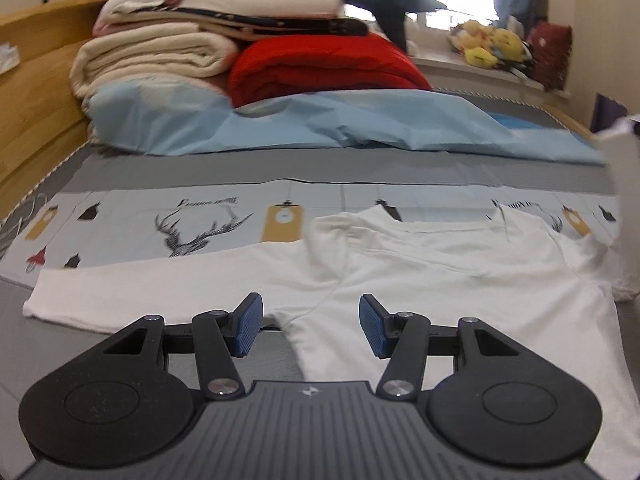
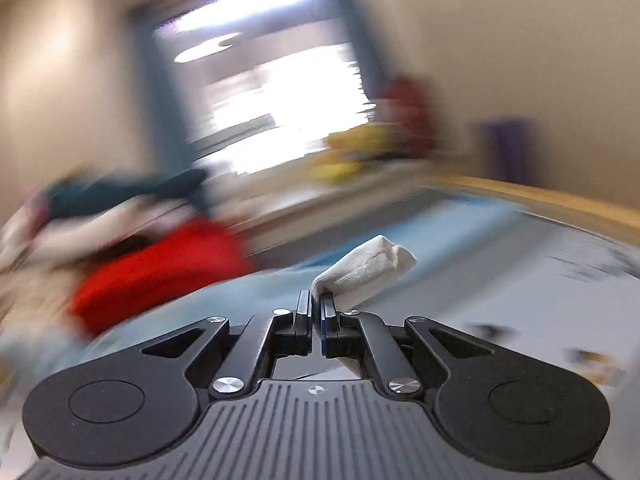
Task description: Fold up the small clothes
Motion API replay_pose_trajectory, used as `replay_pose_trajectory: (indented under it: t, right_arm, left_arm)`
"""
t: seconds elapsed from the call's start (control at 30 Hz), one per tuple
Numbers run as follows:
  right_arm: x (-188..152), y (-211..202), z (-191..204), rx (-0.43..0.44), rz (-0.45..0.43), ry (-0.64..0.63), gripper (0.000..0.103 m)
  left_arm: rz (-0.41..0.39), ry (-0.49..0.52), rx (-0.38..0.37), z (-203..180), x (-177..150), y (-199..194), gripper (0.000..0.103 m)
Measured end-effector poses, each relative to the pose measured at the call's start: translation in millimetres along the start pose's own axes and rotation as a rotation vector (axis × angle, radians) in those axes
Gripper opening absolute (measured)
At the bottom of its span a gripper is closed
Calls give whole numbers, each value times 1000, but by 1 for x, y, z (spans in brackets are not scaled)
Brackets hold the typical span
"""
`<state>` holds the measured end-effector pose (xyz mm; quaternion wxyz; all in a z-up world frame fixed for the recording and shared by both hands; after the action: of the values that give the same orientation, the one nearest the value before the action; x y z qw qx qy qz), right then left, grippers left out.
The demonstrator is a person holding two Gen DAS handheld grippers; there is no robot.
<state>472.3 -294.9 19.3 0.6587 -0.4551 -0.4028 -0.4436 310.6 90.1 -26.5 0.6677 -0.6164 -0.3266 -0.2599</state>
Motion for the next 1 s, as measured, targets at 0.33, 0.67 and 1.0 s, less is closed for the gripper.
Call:
replay_pose_trajectory:
  t: [0.33, 0.67, 1.0]
  right_arm:
    - [-185, -7, 235, 384, 653, -372, 7]
    - [-104, -49, 102, 60, 490, -133, 19]
    - [-155, -24, -49, -200, 583, 267, 22]
  left_arm:
    - [80, -213, -16, 51, -4, 3, 59]
    - [153, -370, -107, 63, -16, 38, 20]
    - [189, -432, -142, 42, -19, 99, 18]
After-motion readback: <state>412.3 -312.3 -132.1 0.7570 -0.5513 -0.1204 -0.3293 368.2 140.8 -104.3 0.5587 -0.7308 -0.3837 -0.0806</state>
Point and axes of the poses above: each gripper's, at about its wrist camera, not at the fingertips, and y roughly the way its jaws point, z to its left, x to its top, the point moved 7 cm from there along y, roughly the way its jaws point, and after that the axes turned 2 degrees about -x, right-handed, at the moved point
